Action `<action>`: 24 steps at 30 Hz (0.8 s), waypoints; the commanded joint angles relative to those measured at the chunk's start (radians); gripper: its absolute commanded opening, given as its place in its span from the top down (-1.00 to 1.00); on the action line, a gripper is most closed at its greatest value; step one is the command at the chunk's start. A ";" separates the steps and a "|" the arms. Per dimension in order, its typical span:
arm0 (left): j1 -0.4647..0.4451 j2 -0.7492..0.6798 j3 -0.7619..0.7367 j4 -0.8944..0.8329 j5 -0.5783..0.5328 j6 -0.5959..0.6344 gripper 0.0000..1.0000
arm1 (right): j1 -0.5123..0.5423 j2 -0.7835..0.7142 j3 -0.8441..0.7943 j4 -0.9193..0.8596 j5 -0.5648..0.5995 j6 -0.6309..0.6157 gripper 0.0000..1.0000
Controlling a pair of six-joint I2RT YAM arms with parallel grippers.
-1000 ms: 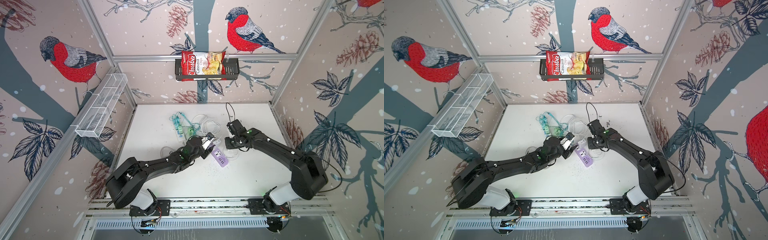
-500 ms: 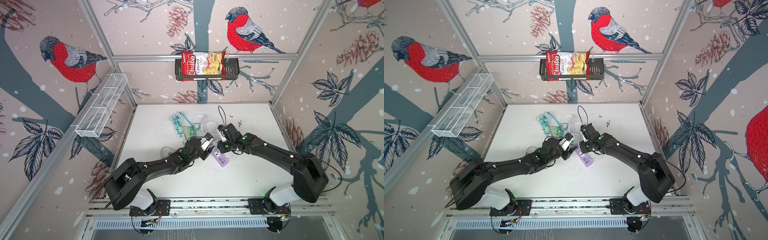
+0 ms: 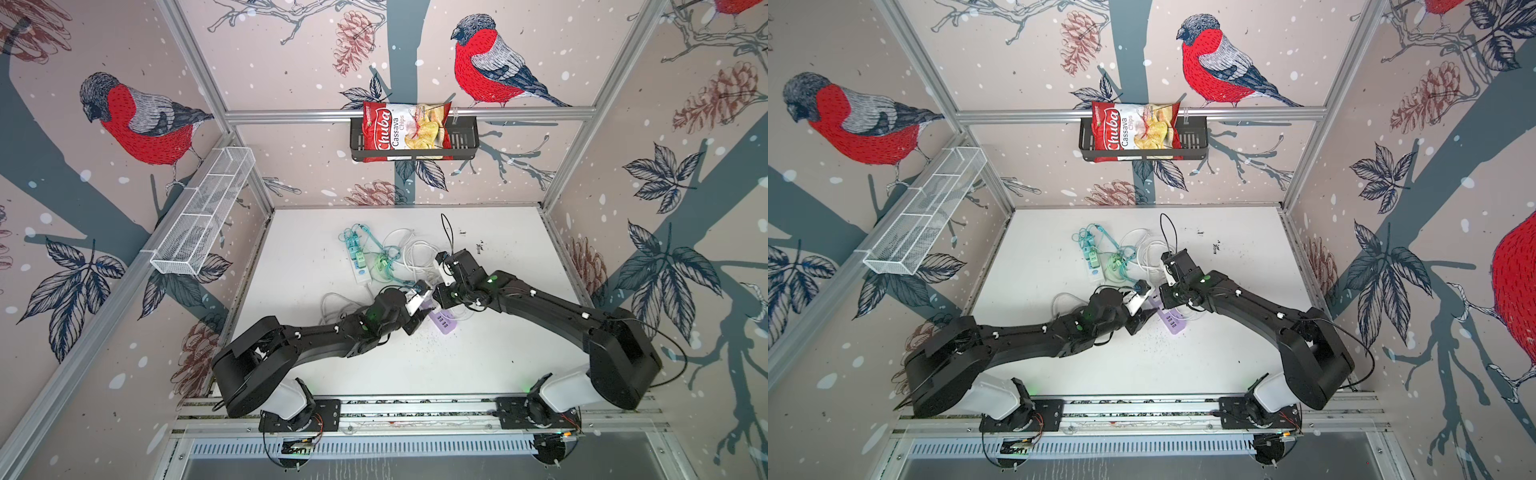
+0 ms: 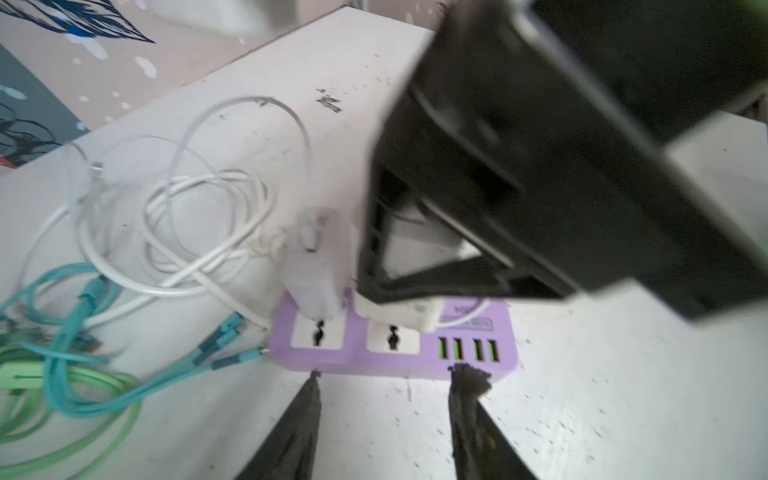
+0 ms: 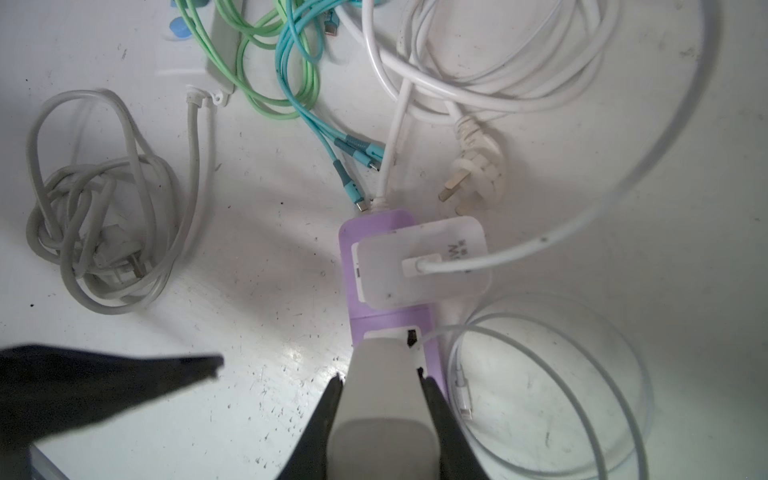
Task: Insert the plug
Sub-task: 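Press the vivo charger down into the socket with the right gripper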
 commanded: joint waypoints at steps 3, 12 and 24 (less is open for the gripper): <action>-0.004 -0.020 -0.046 0.124 -0.027 -0.081 0.00 | 0.003 0.005 -0.028 0.080 -0.059 0.000 0.99; -0.011 -0.052 -0.043 0.099 -0.053 -0.078 0.02 | -0.010 0.079 -0.016 0.067 -0.013 0.009 1.00; -0.011 -0.037 -0.043 0.103 -0.052 -0.060 0.03 | -0.065 0.049 -0.006 -0.011 0.042 0.002 1.00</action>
